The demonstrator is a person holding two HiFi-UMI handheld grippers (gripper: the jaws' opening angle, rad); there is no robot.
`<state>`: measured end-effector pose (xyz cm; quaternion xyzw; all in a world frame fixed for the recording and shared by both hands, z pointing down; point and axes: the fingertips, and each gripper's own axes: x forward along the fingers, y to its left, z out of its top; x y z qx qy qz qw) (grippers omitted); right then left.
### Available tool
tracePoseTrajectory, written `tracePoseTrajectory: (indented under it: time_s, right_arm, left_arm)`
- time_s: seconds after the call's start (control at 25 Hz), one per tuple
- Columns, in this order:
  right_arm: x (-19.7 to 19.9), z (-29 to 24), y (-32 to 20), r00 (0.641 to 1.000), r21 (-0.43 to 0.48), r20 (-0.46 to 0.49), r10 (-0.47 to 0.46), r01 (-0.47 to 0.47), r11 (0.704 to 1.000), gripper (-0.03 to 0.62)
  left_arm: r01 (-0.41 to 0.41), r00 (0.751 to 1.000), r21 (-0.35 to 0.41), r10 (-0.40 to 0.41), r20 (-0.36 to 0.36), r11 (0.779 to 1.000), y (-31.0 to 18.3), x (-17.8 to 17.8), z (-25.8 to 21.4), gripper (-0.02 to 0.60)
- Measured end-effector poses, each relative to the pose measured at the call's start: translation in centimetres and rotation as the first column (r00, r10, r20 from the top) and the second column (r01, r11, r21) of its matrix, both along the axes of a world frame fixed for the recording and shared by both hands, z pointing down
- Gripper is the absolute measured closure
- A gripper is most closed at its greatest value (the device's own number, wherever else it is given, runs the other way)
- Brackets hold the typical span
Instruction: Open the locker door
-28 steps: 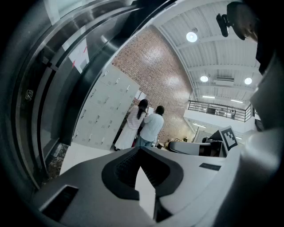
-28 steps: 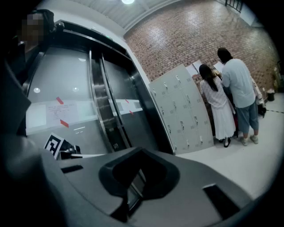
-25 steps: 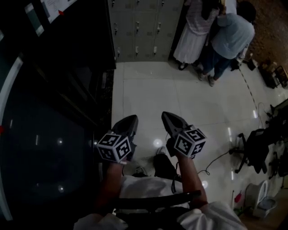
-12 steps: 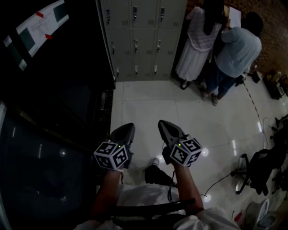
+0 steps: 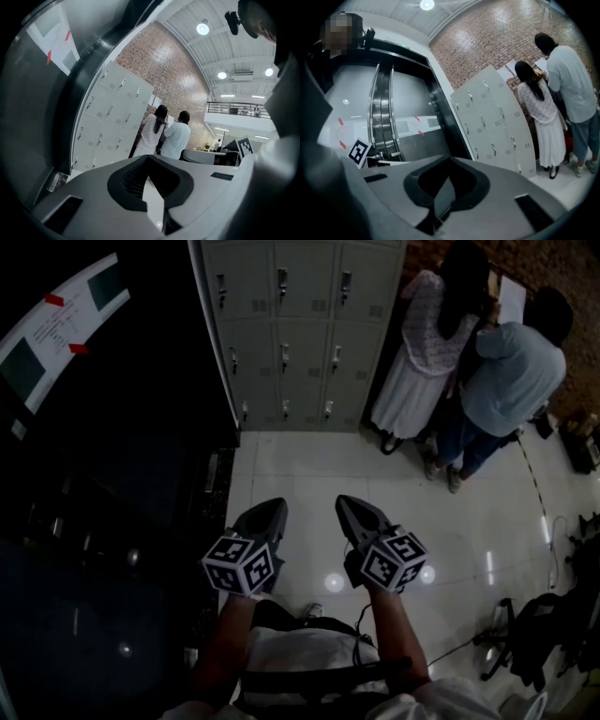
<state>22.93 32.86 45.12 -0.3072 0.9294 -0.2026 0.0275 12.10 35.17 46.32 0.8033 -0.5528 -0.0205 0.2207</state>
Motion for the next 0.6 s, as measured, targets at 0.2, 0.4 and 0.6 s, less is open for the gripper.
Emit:
tracePoseTrajectory:
  time_s: [0.2, 0.4, 0.6]
  right_arm:
    - [-2.7, 0.7, -6.8, 1.0, 0.003, -0.008, -0.022, 0.022, 1.0, 0.571]
    - [-6.3, 0.7, -15.8, 1.0, 0.046, -0.01, -0.017, 0.018, 0.999, 0.558]
    - [-11.9, -0.3, -26.7, 1.0, 0.06, -0.005, -0.002, 0.003, 0.998, 0.51]
  left_arm:
    - [0.014, 1.0, -0.006, -0.014, 0.004, 1.0, -6.8, -2.2, 0.6, 0.589]
    - [0.02, 1.0, 0.022, -0.021, 0.019, 1.0, -16.1, -6.0, 0.7, 0.589]
    - [0.03, 0.999, 0.042, -0.031, 0.026, 0.999, -26.7, -11.7, -0.4, 0.588]
